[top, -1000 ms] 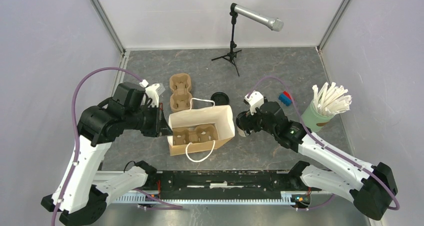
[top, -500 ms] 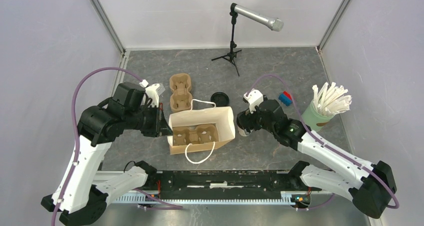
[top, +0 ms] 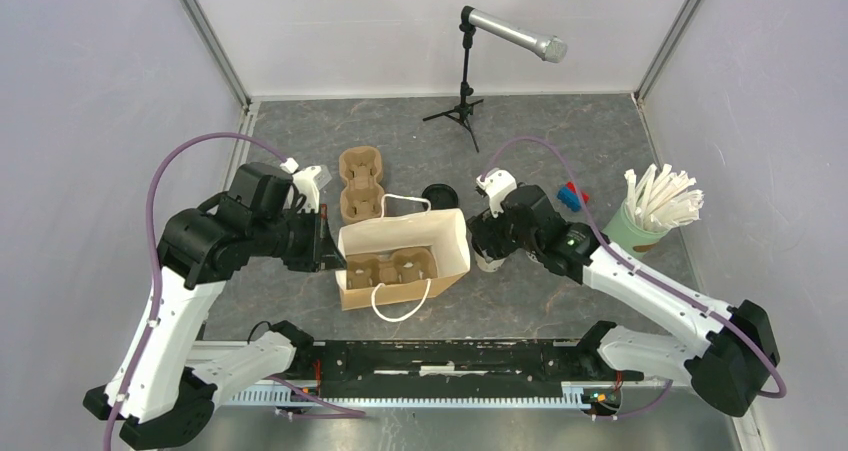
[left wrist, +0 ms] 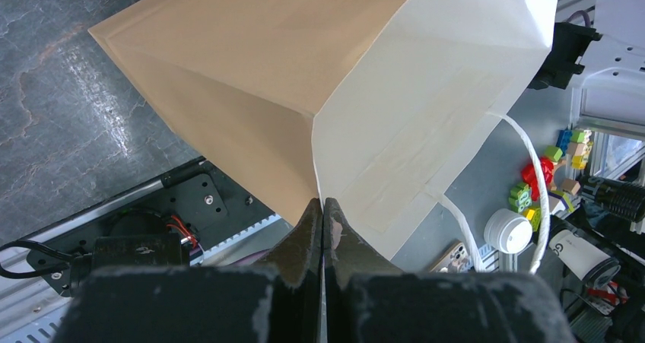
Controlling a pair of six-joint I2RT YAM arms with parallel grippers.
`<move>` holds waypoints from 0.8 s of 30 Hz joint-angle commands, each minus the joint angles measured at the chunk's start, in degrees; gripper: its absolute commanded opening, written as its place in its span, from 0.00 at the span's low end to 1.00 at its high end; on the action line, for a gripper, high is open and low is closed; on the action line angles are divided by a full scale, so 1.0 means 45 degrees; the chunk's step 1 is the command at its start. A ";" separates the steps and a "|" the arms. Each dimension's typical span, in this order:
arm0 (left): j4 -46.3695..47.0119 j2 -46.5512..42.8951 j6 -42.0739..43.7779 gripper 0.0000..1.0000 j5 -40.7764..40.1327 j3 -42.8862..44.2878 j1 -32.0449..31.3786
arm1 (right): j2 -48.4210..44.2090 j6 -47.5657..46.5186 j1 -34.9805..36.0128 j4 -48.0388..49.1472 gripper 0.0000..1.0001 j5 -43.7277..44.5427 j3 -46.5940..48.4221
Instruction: Pack the takeout coffee
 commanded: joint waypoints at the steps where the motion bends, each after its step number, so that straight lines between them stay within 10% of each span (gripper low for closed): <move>1: 0.0200 0.0021 0.0111 0.02 0.0322 0.0509 0.0052 | 0.0285 0.0057 -0.0123 -0.0540 0.98 -0.0079 0.0796; 24: 0.0187 0.0031 0.0154 0.02 0.0365 0.0615 0.0049 | 0.0510 0.0118 -0.0343 -0.1440 0.98 -0.1335 0.1426</move>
